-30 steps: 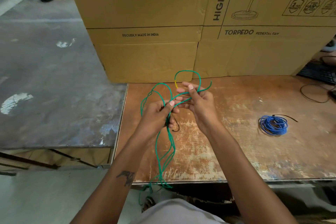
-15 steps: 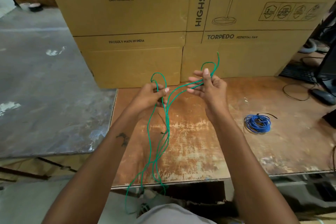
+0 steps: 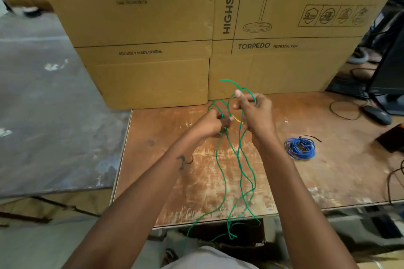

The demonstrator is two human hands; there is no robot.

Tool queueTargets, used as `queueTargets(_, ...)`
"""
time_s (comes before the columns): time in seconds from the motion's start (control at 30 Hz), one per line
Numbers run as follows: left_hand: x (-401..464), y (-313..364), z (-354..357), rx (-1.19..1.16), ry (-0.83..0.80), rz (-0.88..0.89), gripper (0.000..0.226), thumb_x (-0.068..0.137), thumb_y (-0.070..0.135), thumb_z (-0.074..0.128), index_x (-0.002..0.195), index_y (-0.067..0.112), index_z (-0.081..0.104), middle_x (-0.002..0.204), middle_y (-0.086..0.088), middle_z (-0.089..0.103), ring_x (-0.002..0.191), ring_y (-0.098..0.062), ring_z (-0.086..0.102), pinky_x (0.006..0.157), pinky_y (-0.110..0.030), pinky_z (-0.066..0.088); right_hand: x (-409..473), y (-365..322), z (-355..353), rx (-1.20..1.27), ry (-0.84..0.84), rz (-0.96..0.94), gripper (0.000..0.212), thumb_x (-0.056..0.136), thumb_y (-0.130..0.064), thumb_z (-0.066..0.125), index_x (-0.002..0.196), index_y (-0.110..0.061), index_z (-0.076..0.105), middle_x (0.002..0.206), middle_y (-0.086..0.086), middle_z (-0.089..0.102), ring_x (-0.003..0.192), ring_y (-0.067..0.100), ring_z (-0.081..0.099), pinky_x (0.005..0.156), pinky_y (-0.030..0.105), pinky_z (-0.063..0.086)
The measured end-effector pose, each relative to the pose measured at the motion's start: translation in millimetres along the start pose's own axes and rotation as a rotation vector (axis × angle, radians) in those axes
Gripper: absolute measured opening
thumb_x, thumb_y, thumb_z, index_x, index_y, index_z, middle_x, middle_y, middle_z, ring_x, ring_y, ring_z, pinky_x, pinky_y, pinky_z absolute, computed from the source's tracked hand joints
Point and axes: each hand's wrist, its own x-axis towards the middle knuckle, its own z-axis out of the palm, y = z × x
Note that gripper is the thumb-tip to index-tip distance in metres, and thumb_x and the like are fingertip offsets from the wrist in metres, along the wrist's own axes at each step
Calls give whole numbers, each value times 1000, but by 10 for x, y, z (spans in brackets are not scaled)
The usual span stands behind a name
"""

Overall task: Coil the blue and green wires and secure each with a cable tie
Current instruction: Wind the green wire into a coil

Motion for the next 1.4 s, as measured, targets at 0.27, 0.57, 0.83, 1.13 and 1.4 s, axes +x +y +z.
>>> queueTargets(0.27, 61, -330, 34, 466, 387, -31, 78, 83, 70, 68, 135, 14, 53, 127, -14, 64, 119, -36, 63, 94, -46, 54, -29, 314, -89, 224, -134, 313, 31, 93, -40, 82, 82, -23, 58, 64, -1, 48, 36, 1, 41, 35, 18, 22)
queueTargets(0.57, -394, 95, 137, -603, 320, 186, 28, 104, 28, 61, 103, 4, 74, 89, -2, 74, 75, -15, 74, 71, -27, 58, -381, 338, -91, 212, -266, 175, 35, 76, -31, 92, 92, -17, 65, 75, 7, 58, 47, 2, 41, 46, 18, 31)
queueTargets(0.83, -397, 304, 25, -582, 308, 219, 48, 95, 11, 74, 136, 8, 49, 90, -16, 78, 69, -23, 77, 63, -31, 64, -365, 608, -348, -9, -186, -235, 35, 112, -34, 56, 145, -47, 56, 97, 8, 67, 89, 20, 62, 78, 45, 56)
queueTargets(1.13, -421, 412, 111, -936, 291, 209, 33, 98, 17, 69, 129, 9, 62, 91, -3, 78, 74, -15, 76, 66, -25, 61, -576, 583, -327, -614, -256, -442, 39, 111, -53, 40, 101, -40, 76, 129, -27, 52, 136, -2, 46, 99, 38, 24)
queueTargets(1.4, -471, 90, -11, 216, 630, 346, 32, 98, 63, 51, 120, 46, 68, 114, 4, 49, 109, -23, 61, 100, -45, 52, -697, 345, -370, 150, -281, -162, 35, 114, -39, 45, 96, -16, 64, 59, 0, 34, 45, 20, 33, 44, 32, 42)
